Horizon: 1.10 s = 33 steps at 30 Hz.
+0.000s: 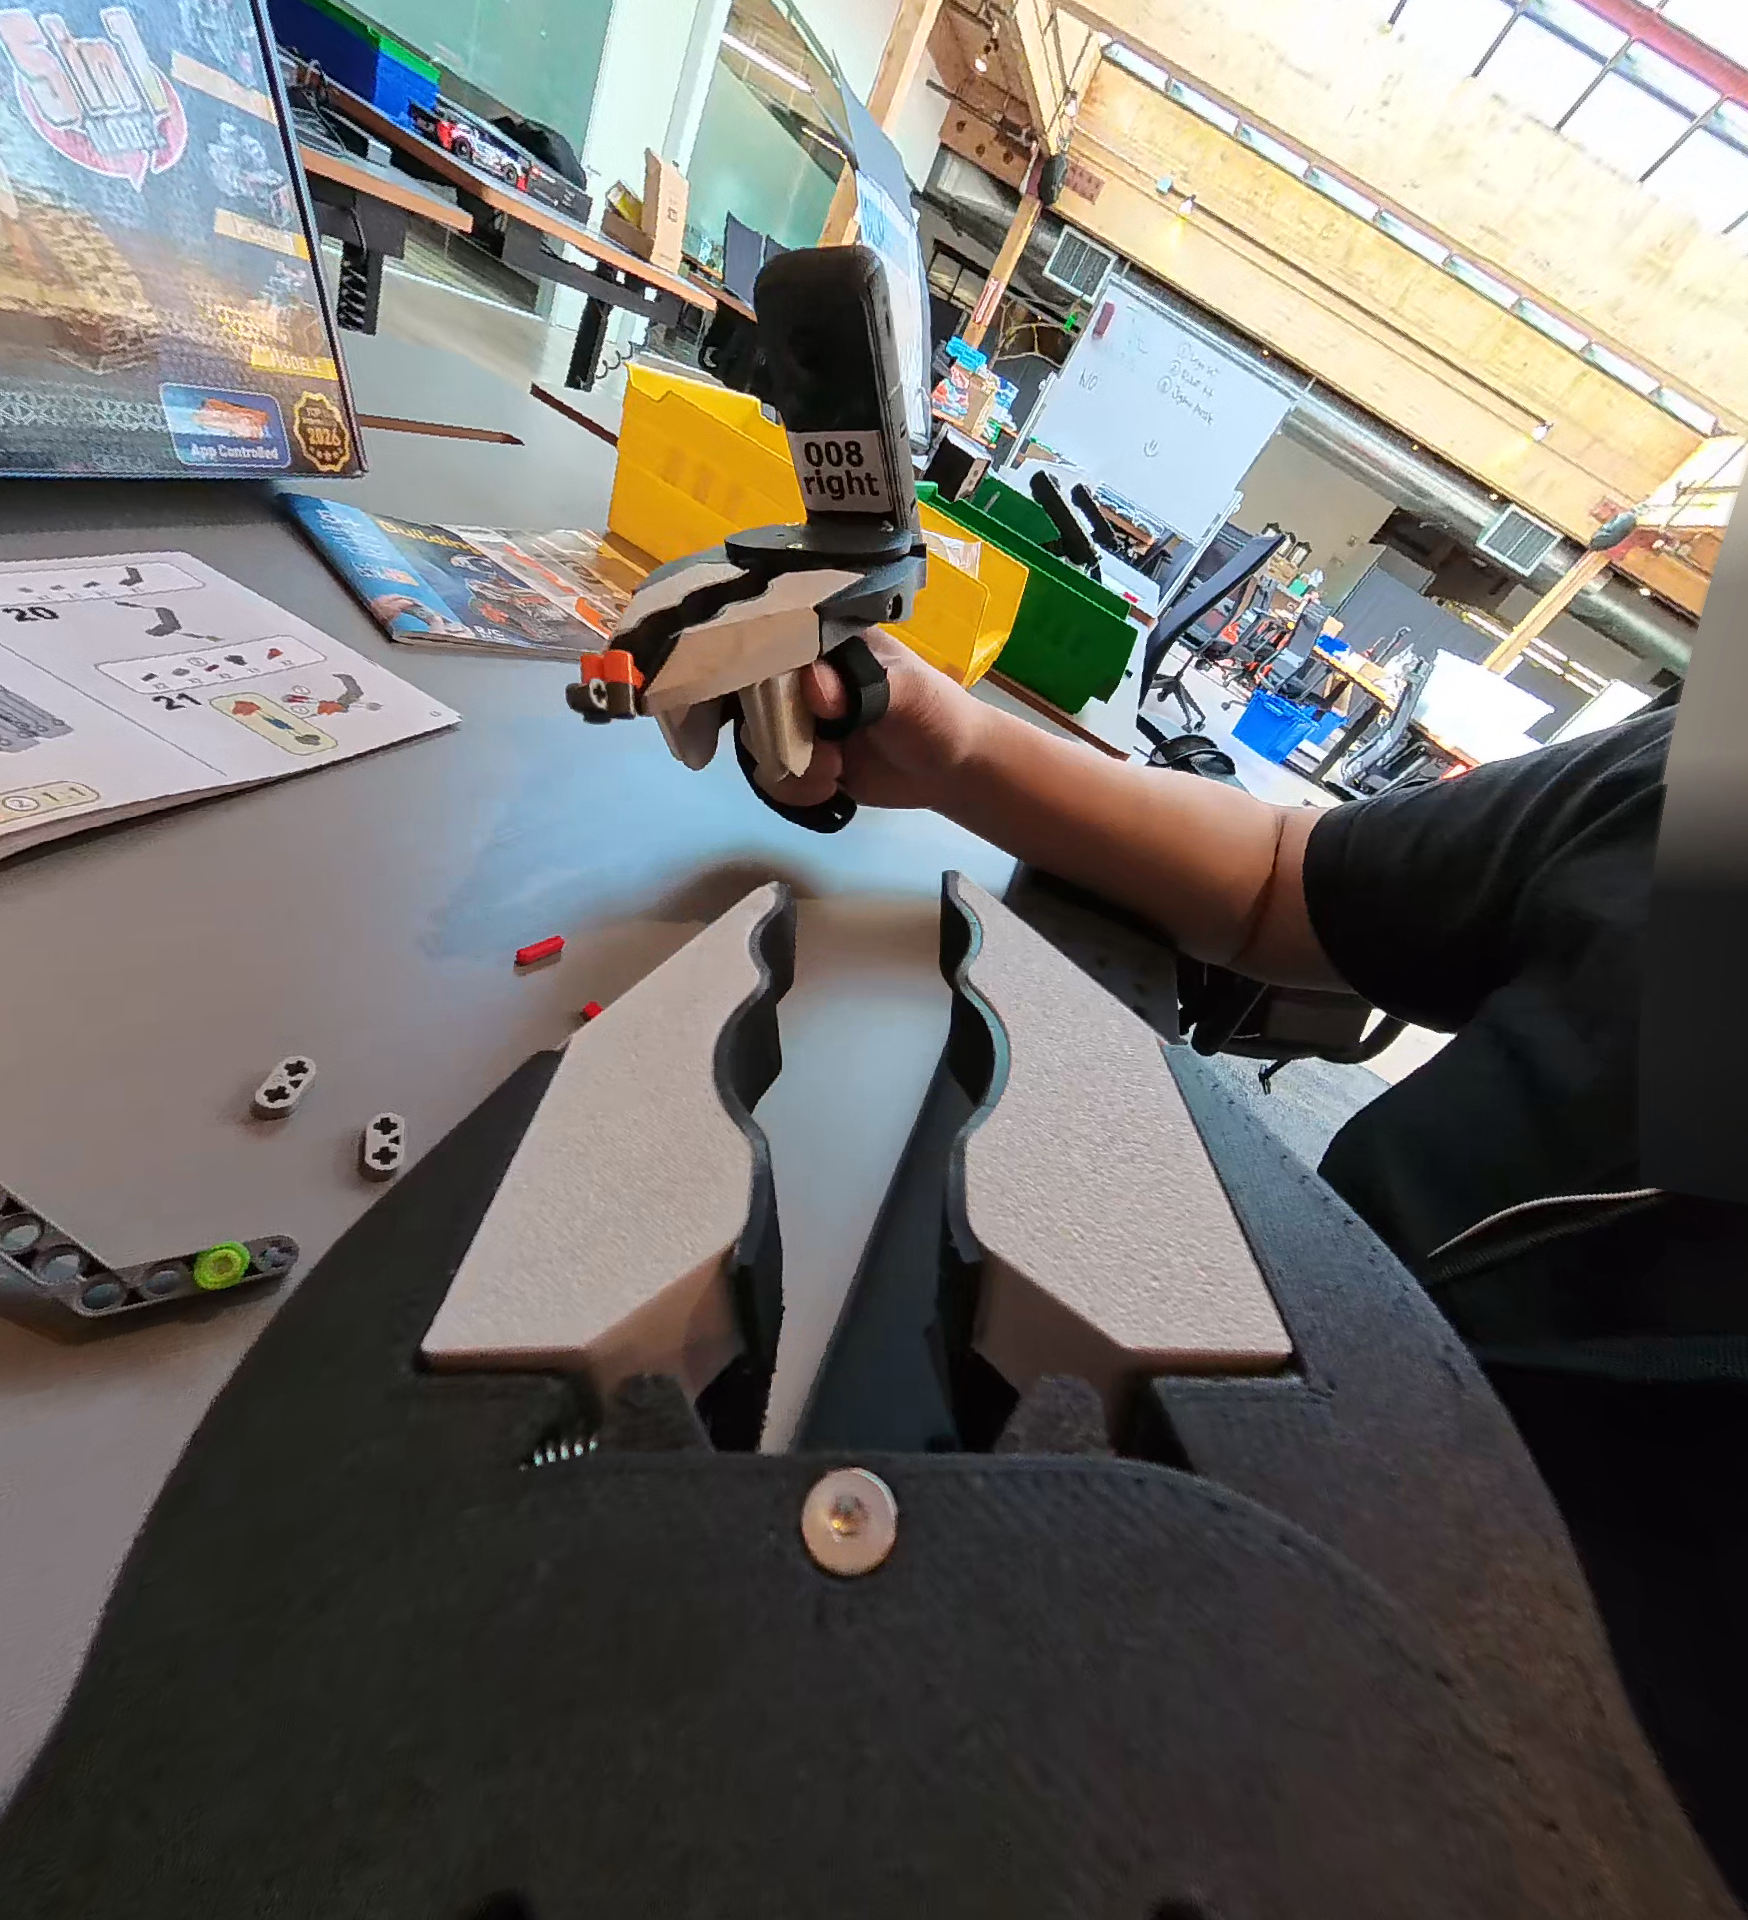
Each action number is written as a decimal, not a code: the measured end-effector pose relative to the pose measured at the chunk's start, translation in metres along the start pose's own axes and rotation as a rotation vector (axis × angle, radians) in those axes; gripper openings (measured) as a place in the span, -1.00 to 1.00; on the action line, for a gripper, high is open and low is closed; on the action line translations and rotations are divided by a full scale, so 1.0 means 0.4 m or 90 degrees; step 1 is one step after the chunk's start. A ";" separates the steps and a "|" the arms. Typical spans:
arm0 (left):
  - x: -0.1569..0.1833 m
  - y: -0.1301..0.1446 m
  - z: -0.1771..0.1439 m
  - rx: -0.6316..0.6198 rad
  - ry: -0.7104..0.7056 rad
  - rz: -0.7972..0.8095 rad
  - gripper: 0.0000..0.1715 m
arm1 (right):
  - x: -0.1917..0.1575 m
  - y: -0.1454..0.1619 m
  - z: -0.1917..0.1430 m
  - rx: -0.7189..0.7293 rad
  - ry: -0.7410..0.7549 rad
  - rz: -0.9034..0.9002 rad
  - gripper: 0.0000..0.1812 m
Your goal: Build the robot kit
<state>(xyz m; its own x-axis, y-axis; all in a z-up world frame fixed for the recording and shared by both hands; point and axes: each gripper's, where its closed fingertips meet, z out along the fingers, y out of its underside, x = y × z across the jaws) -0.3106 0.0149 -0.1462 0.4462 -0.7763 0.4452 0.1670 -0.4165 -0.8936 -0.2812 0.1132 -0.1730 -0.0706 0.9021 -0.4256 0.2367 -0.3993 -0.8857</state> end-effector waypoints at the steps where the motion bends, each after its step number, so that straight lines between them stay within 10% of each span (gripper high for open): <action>1: 0.000 -0.001 0.000 0.002 0.000 0.000 -0.70 | -0.001 0.002 0.002 -0.003 0.002 -0.006 -0.85; 19: 0.000 -0.002 0.000 0.004 -0.002 0.001 -0.71 | 0.031 0.039 0.024 -0.041 0.083 -0.032 -0.85; 33: 0.004 -0.005 0.003 0.004 0.000 0.007 -0.71 | -0.134 -0.010 0.031 0.028 -0.062 -0.241 -0.85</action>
<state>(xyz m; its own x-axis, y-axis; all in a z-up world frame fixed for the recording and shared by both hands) -0.3092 0.0151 -0.1436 0.4484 -0.7808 0.4350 0.1674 -0.4048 -0.8990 -0.2902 0.0644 -0.1488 -0.2369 0.9682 -0.0811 0.1344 -0.0500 -0.9897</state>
